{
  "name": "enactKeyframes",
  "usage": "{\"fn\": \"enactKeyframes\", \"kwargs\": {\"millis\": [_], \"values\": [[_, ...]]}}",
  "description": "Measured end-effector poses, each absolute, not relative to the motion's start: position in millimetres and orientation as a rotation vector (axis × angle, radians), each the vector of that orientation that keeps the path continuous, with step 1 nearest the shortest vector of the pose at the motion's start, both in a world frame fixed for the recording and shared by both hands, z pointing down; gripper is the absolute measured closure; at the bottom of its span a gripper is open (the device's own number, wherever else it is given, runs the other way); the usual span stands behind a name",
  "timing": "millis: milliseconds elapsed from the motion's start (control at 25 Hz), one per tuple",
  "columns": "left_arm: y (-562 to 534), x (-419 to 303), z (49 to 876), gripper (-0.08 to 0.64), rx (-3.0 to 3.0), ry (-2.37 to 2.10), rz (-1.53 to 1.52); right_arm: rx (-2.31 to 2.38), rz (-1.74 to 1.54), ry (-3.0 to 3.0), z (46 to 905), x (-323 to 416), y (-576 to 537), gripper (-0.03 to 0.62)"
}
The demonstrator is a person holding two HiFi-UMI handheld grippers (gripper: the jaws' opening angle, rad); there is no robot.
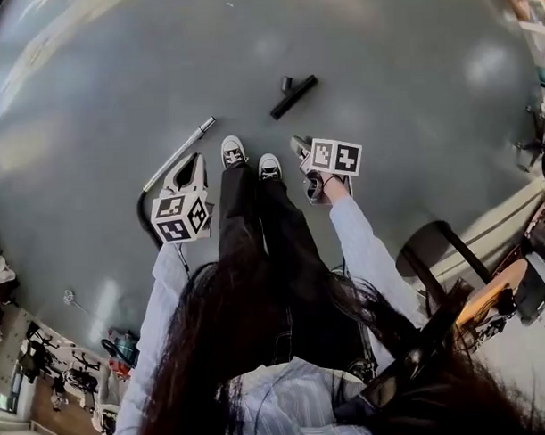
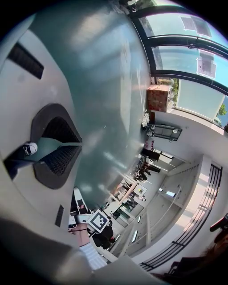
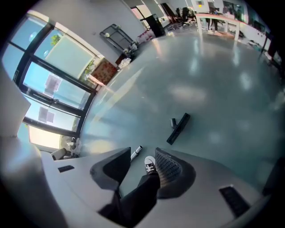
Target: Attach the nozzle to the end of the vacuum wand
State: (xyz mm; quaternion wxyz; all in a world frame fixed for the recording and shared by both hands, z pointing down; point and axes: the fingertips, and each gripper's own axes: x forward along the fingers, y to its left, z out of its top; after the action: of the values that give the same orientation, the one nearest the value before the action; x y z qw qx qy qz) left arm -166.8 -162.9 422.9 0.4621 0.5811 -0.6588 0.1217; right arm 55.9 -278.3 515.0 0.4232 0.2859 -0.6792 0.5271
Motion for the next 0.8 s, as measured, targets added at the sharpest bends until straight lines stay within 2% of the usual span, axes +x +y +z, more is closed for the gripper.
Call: {"fn": "enactKeyframes", "kwargs": {"millis": [240,400,600,800], "values": [[-180,-172,469,0.552,1.507,-1.545,0.352,0.802,1.343,-1.653,558,55,-302,0.368],[-180,-171,523,0.552,1.549,-1.488,0.407,0.82,1.339,-1.617,602,57,-296,0.353],[-224,-204,561,0.552,1.544,-1.52,0.408,0.847,1.331,-1.602,636,33,-344,0.337],[-163,-210,621,0.552,1.536,-1.553,0.388,0.908,1.335,-1.569,713,40,-308,0.322]]}}
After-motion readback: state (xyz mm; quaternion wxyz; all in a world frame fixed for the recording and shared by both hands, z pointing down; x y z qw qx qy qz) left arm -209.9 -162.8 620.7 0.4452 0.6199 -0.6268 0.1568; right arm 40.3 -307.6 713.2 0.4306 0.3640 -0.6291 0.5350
